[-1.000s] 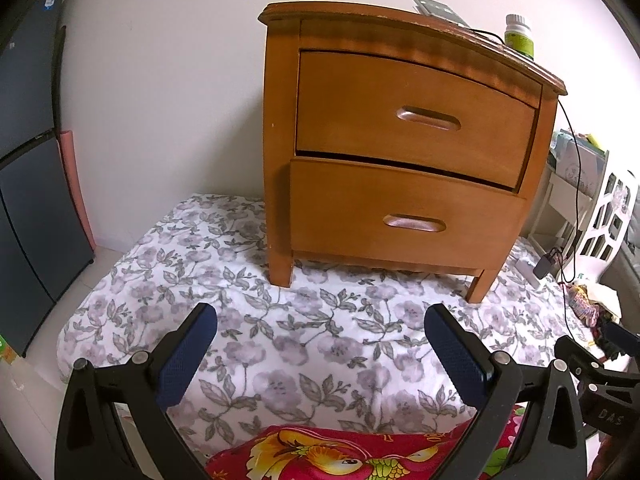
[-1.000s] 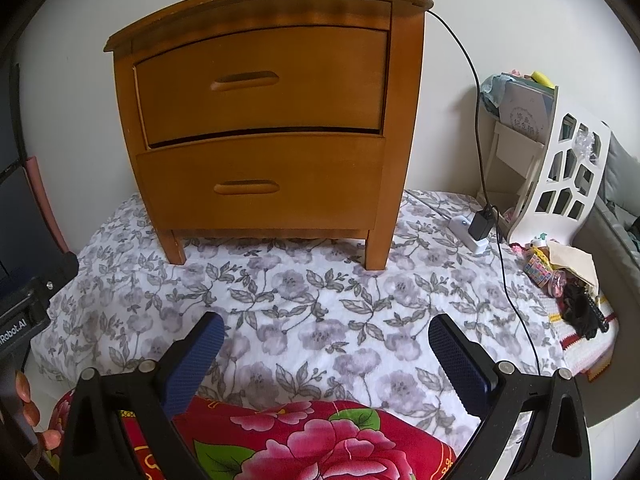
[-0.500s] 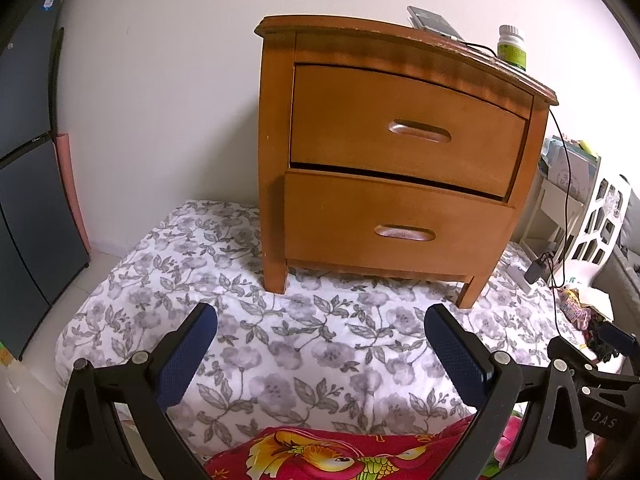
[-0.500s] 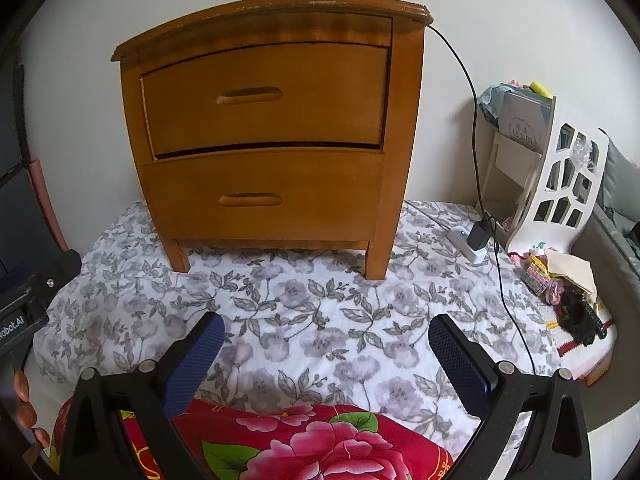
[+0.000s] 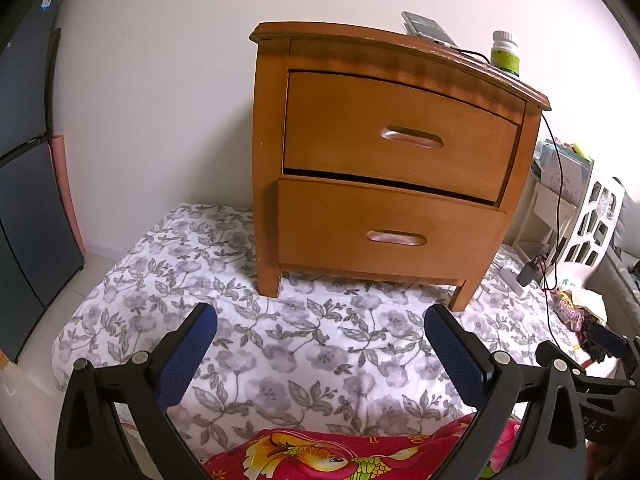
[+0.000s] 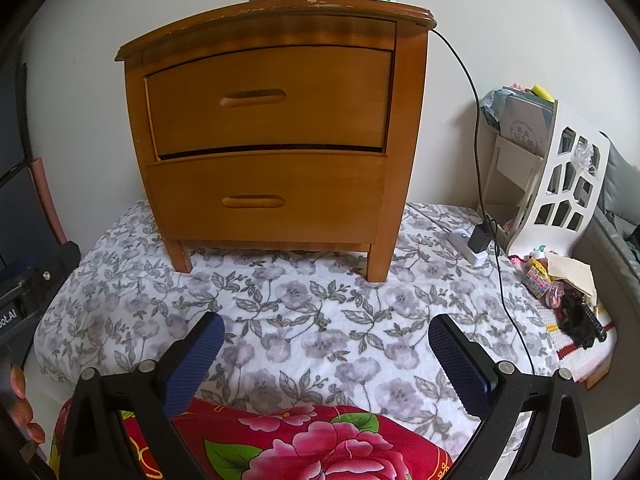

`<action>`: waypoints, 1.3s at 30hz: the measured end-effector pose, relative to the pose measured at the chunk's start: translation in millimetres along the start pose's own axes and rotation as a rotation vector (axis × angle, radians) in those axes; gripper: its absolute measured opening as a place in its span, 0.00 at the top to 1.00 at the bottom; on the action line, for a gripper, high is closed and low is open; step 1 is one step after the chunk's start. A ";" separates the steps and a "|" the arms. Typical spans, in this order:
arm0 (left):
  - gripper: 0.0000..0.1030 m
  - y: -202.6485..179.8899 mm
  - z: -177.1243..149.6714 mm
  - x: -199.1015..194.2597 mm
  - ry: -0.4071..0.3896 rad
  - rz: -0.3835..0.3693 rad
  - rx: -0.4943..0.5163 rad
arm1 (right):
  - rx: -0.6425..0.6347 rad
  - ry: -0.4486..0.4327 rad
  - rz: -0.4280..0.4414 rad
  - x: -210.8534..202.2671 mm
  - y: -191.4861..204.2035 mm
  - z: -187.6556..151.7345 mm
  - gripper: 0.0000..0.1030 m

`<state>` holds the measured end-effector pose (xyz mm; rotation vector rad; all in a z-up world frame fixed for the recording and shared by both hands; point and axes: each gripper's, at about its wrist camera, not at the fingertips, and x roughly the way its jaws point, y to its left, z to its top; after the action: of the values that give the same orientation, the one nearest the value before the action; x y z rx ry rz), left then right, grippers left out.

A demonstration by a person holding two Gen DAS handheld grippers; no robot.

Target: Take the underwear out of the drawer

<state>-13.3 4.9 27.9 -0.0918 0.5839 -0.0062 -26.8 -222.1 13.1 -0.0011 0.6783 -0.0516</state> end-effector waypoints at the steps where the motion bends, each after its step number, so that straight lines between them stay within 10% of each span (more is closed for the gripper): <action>1: 0.00 1.0 -0.3 -0.2 -0.001 0.000 -0.001 | 0.000 0.000 0.000 0.2 0.0 0.1 0.00; 24: 0.00 18.5 -4.3 12.6 -0.006 0.013 -0.028 | -0.051 0.058 0.010 23.7 8.8 0.3 0.00; 39: 0.00 41.3 -7.2 29.4 -0.003 0.058 -0.040 | -0.233 -0.054 0.040 35.4 24.3 91.6 0.00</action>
<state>6.5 44.4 2.1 -0.1132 0.5831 0.0619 59.3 -201.0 61.8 -0.2127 0.6269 0.0658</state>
